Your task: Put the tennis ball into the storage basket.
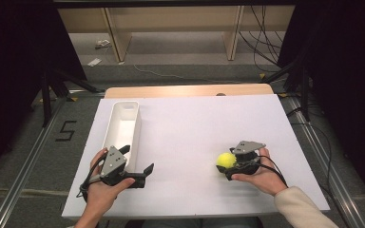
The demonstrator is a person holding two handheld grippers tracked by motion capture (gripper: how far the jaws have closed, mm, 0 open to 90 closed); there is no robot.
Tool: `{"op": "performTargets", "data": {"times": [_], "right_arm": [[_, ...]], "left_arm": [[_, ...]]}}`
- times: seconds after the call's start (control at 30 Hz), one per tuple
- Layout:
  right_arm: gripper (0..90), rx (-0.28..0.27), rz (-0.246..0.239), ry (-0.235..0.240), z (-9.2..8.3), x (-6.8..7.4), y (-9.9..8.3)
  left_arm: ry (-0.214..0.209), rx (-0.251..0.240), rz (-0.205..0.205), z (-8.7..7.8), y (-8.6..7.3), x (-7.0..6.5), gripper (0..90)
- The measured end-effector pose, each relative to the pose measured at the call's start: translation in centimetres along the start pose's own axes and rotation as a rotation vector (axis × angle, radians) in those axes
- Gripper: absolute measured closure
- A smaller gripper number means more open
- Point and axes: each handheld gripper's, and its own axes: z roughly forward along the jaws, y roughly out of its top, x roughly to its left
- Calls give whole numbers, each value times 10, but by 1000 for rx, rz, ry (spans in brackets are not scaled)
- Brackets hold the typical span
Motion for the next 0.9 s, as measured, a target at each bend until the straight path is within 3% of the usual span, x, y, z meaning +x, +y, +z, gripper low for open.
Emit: {"op": "performTargets", "data": {"times": [0.17, 0.37, 0.9], "right_arm": [[197, 13, 0, 28, 0, 1, -1], [252, 24, -19, 23, 1, 1, -1], [270, 23, -34, 17, -3, -2, 3]], "left_arm": [[1, -1, -3, 1, 0, 0, 0], [3, -2, -6, 0, -1, 0, 0], [7, -4, 1, 0, -1, 0, 0]]}}
